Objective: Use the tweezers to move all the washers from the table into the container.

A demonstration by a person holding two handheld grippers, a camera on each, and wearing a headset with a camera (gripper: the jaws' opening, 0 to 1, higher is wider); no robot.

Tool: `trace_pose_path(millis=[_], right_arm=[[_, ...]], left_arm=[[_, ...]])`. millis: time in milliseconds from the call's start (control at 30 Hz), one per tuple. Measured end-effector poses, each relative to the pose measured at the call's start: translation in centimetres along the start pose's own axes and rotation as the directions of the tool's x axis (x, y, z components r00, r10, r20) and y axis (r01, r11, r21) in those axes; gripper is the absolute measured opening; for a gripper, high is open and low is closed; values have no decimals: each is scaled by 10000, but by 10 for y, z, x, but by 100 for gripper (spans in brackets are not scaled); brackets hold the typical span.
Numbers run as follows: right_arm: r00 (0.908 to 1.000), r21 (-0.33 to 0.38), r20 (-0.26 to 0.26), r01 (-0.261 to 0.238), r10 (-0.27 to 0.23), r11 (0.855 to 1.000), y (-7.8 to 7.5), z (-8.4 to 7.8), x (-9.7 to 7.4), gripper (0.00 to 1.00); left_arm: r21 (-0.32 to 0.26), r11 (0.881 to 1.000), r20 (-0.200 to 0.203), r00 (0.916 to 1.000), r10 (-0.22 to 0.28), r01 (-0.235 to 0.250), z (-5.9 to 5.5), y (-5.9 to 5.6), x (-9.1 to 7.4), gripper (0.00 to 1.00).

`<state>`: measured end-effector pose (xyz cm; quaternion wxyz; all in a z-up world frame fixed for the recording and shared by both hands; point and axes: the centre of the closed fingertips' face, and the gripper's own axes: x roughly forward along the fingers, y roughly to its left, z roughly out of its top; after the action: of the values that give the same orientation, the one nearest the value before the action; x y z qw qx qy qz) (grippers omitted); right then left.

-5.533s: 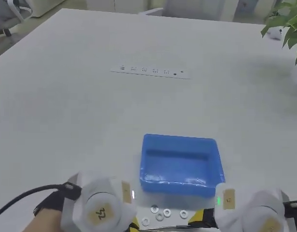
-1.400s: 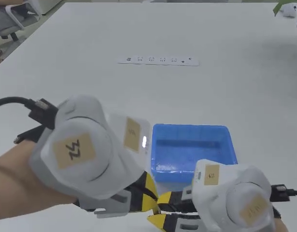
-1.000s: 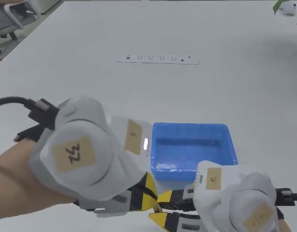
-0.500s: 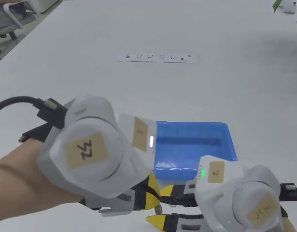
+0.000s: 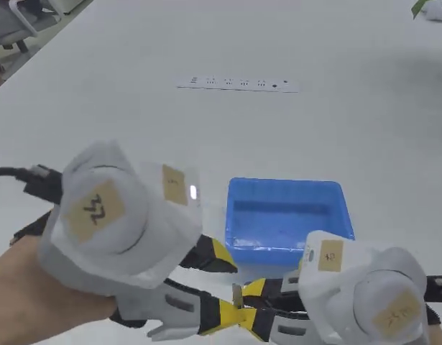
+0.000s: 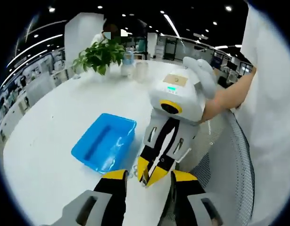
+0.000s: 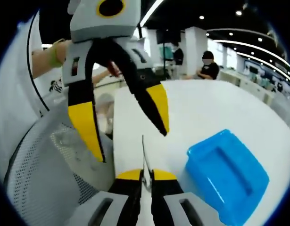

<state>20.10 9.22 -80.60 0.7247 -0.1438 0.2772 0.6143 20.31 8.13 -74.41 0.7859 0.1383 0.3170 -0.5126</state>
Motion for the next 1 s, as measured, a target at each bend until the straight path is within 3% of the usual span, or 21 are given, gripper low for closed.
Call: trace_pose_path(millis=[67,167,200,267,300,367,400,500,533,567,600,633,667,700,767,833,867,900,967,1000], right_arm=[[9993,695,361,-143,118,9975,-1,2,-2,2],[9978,1187,663,-71,-8,9929,-9,4,-11,2],[9974,1234,712,-17,-71,9924,-11,5,-13,3],[9937,1382,1080,133,-284,9903,-17,11,-22,3],[9911,1490,1279,169,-362,9887,-19,15,-25,3],[9843,1776,1712,130,-439,9840,-23,24,-35,3],[9816,1859,1815,247,-590,9822,-27,27,-41,3],[9742,2112,2028,548,-986,9759,-36,32,-54,3],[9717,2193,2081,655,-1122,9735,-39,33,-57,3],[9688,2320,2134,748,-1258,9698,-42,34,-60,3],[9652,2446,2218,826,-1386,9661,-45,36,-64,3],[9625,2531,2253,923,-1514,9630,-47,37,-68,3],[9562,2782,2314,1114,-1791,9540,-53,38,-73,3],[9533,2882,2345,1186,-1902,9502,-56,39,-76,3],[9400,3256,2489,1458,-2335,9342,-66,41,-85,3],[9318,3546,2318,1864,-2792,9163,-79,38,-91,3],[9260,3646,2085,2251,-3148,9036,-89,33,-94,3],[9246,3666,2011,2352,-3235,9001,-91,31,-95,3],[9129,3945,1588,2905,-3761,8718,-108,21,-98,3],[9084,4050,1463,3063,-3917,8615,-113,18,-98,3]], left_arm=[[-650,9974,645,9973,357,-315,0,1,-4,46],[-1832,9783,1745,9762,1290,-965,-3,4,-10,60],[-2106,9704,1926,9683,1593,-1178,-5,6,-11,65],[-2683,9449,2319,9395,2521,-1873,-9,13,-15,73],[-2959,9282,2525,9187,3039,-2257,-10,18,-17,79],[-3265,9031,2502,8959,3672,-2790,-16,23,-20,83],[-3173,8925,2527,8785,4055,-3206,-18,27,-23,86],[-3509,8661,2820,8418,4603,-3560,-17,33,-27,94],[-3541,8537,3096,8135,4923,-3819,-12,37,-31,97],[-3490,8466,3325,7915,5128,-4019,-8,41,-35,98],[-3516,8333,3598,7601,5410,-4266,-2,45,-41,99],[-3660,8242,3815,7381,5565,-4322,1,47,-45,99],[-3857,8152,4134,7090,5713,-4320,4,49,-50,99],[-3928,8105,4254,6956,5790,-4345,3,51,-53,99],[-4083,7953,4174,6831,5993,-4482,-2,55,-58,99],[-4323,7800,4442,6459,6209,-4526,0,60,-65,99],[-4332,7793,4531,6381,6225,-4527,1,60,-68,99],[-4363,7788,4564,6351,6232,-4507,-4,63,-70,99],[-4257,7715,4637,6181,6347,-4729,-7,66,-76,99],[-4165,7691,4638,6143,6384,-4847,-7,67,-77,99]])
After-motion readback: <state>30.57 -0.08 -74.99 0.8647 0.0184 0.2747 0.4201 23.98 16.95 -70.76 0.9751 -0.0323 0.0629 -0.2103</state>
